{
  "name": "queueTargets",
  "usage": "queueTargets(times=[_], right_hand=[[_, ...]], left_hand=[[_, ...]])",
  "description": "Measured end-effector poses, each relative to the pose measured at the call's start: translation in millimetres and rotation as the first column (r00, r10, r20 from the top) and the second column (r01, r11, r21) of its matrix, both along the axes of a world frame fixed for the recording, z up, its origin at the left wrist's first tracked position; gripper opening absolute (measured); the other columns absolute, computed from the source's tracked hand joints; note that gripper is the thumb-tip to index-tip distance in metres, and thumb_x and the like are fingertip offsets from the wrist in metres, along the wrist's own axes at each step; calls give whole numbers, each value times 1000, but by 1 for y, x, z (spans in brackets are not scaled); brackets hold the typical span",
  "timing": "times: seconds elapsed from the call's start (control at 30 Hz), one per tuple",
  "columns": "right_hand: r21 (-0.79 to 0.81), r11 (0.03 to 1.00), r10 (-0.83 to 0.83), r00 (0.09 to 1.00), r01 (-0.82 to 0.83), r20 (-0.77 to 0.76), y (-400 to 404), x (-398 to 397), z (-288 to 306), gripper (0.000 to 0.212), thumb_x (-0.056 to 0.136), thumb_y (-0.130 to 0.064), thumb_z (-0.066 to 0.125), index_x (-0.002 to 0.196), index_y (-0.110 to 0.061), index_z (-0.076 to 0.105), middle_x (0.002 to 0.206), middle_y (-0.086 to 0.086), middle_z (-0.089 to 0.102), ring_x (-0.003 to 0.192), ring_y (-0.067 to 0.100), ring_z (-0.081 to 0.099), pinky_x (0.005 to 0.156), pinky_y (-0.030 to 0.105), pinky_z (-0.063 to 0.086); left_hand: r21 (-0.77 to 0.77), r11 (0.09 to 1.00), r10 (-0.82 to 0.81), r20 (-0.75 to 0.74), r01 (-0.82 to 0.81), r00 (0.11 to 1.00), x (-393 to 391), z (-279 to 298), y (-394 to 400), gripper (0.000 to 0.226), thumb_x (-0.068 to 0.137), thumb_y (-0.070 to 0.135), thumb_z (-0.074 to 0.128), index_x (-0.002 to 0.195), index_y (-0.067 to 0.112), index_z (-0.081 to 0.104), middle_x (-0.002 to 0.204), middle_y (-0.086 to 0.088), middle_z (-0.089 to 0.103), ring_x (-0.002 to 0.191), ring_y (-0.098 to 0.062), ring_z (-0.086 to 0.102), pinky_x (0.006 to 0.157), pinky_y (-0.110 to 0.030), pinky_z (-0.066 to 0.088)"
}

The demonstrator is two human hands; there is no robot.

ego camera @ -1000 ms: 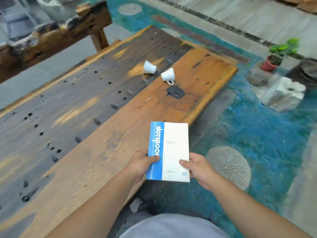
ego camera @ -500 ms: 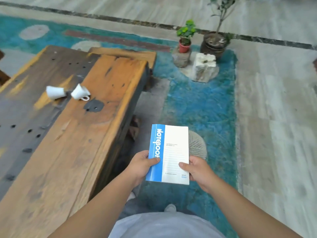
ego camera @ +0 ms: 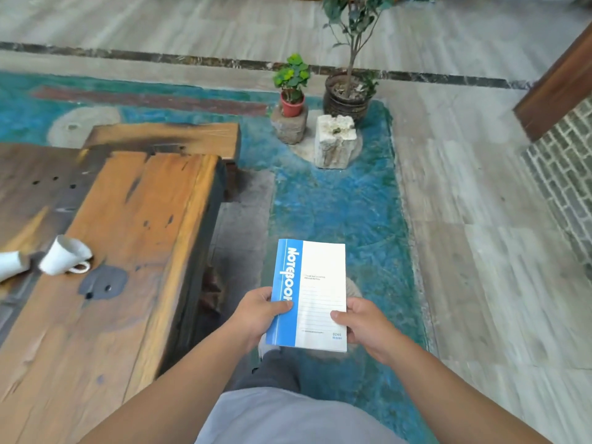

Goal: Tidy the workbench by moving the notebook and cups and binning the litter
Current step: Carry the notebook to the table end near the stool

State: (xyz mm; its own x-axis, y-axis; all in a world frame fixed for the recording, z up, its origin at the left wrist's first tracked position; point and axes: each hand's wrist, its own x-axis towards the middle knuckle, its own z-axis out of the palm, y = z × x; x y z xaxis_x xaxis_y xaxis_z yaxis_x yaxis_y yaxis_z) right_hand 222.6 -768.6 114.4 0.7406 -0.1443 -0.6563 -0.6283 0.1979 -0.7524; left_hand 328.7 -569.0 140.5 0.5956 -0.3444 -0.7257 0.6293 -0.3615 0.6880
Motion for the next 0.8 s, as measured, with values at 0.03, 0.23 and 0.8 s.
queueTargets(times=[0.03,0.23,0.8], right_hand=[[-3,1000,-2,1000,2,-6,-4,18,0,20,93,-3,58,104,-14,69,102,-1,76,93,21,73,70,34,58],[-41,999,-32,999,32,-4,-19,120,12,19,93,-5,59,106,-14,69,101,0,77,92,22,73,71,37,59],[-67,937,342,939,-342,-18,-100,448,7,14,93,-2,59,104,-4,67,96,8,77,86,25,73,71,39,60]], left_hand=[[-9,1000,-18,-4,18,1000,20,0,-4,19,89,15,72,106,8,68,109,-5,76,95,-25,74,91,-48,57],[-43,997,-60,-5,60,998,133,7,-20,17,88,14,72,103,8,71,105,-2,78,93,-22,75,88,-46,59],[-64,917,390,-60,-393,919,366,-9,-74,20,89,13,71,108,6,68,108,-4,77,95,-23,75,91,-48,57]])
